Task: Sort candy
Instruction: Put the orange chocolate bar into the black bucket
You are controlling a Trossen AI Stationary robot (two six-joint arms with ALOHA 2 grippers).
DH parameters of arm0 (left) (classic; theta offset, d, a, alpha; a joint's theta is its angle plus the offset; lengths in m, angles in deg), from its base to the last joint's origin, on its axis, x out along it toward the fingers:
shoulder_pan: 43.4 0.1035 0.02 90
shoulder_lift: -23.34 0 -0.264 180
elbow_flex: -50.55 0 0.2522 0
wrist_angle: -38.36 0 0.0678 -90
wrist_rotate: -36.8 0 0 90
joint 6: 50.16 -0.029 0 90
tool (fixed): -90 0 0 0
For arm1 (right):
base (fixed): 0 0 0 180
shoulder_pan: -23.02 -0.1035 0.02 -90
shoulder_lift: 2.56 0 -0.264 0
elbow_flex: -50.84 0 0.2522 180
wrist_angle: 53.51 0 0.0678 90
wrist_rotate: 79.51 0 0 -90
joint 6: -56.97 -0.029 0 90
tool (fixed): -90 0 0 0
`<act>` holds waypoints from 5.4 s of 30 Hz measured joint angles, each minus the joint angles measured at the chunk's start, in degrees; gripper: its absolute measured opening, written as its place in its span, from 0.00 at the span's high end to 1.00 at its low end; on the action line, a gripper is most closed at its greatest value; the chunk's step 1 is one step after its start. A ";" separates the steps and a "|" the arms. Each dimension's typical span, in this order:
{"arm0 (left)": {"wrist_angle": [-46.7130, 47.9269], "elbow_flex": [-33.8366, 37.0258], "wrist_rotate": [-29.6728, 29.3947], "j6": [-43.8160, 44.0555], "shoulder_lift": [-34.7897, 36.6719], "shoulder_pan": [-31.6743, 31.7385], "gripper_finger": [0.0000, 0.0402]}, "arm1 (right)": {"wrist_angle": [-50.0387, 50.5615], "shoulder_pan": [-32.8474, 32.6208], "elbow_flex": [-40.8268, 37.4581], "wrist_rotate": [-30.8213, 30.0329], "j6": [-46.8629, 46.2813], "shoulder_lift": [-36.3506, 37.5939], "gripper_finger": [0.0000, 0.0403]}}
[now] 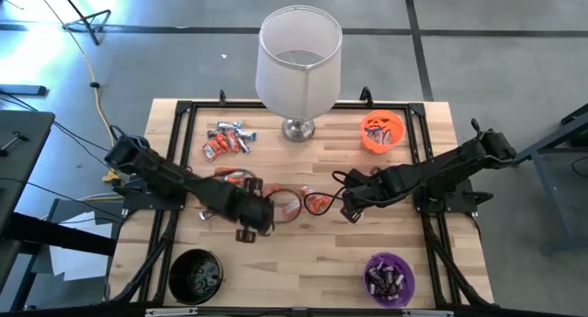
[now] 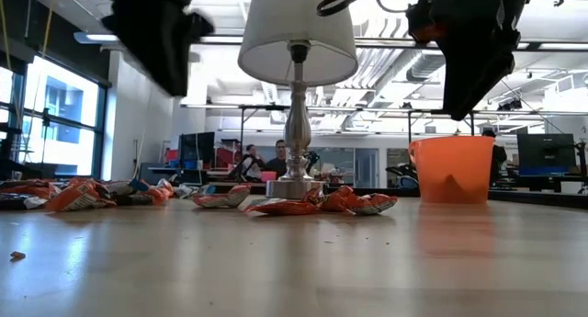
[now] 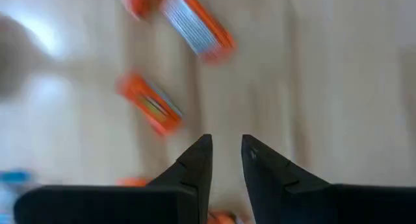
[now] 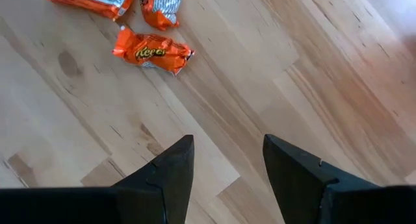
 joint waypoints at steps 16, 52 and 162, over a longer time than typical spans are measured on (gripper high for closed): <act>-10.01 -0.11 3.91 3.08 -11.70 12.72 0.83 | 3.91 0.00 0.00 3.49 11.45 0.00 0.55; -5.29 -0.15 -0.67 18.53 -14.95 16.10 0.83 | 3.63 0.00 0.00 3.16 14.67 0.00 0.55; 16.87 -17.91 -11.34 54.14 -10.29 -12.67 0.51 | 0.58 0.02 0.00 3.16 14.67 0.02 0.55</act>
